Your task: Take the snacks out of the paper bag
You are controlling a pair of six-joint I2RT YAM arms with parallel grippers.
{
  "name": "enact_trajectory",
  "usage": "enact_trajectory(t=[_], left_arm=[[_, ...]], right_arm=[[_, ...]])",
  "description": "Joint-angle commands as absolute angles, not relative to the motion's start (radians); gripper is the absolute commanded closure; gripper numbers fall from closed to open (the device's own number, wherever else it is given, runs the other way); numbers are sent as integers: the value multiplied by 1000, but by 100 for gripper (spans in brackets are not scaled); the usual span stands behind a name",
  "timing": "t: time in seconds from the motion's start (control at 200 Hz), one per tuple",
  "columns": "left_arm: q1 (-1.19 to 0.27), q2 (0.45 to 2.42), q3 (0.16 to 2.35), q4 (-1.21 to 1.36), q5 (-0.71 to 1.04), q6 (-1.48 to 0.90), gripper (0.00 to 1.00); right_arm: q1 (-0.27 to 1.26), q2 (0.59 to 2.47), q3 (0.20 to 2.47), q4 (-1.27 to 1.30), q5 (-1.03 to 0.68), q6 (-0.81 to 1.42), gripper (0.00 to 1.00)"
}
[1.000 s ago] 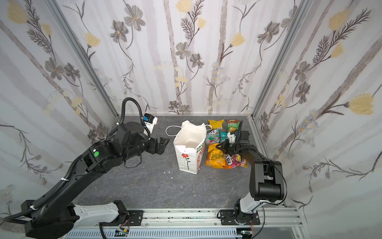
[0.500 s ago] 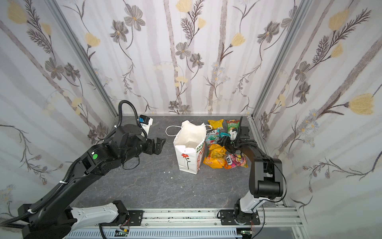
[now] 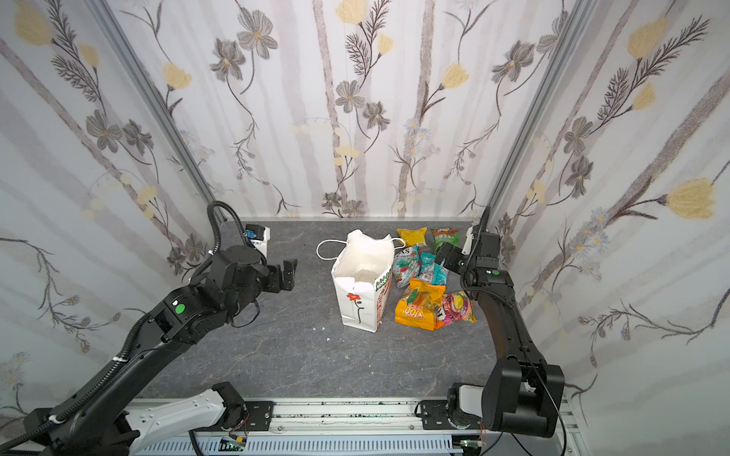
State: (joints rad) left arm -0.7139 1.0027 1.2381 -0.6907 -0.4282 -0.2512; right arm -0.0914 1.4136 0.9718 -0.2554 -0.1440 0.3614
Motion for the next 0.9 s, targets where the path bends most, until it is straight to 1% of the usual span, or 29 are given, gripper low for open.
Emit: enact_trajectory(t=[0.0, 0.115, 0.165, 0.21, 0.33, 0.425, 0.55, 0.66, 0.739, 0.794, 0.894], left_arm=[[-669, 941, 1129, -547, -505, -290, 0], [-591, 885, 1008, -453, -504, -256, 0], [-558, 874, 959, -406, -504, -209, 0], [-533, 864, 894, -344, -495, -141, 0], [-445, 853, 745, -199, -424, -68, 0], [-382, 870, 655, -112, -407, -82, 0], [-318, 899, 550, 8, -420, -94, 0], [-285, 919, 443, 187, -454, -74, 0], [-240, 960, 412, 251, -448, -66, 0], [-212, 1005, 402, 293, -419, -53, 0], [-173, 1108, 367, 452, -366, -37, 0]], right_arm=[[-94, 1352, 835, 53, 44, 299, 1], [-95, 1294, 598, 414, 110, 247, 1], [-94, 1303, 520, 567, 124, 225, 1], [-93, 1325, 477, 653, 140, 215, 1], [-94, 1425, 460, 714, 138, 197, 1], [-91, 1491, 418, 879, 92, 176, 1], [-75, 1543, 499, 782, 56, 140, 1], [-66, 1522, 461, 850, -21, 101, 1], [-66, 1497, 417, 903, -35, 93, 1], [-63, 1479, 379, 961, -57, 80, 1], [-58, 1460, 299, 1085, -107, 53, 1]])
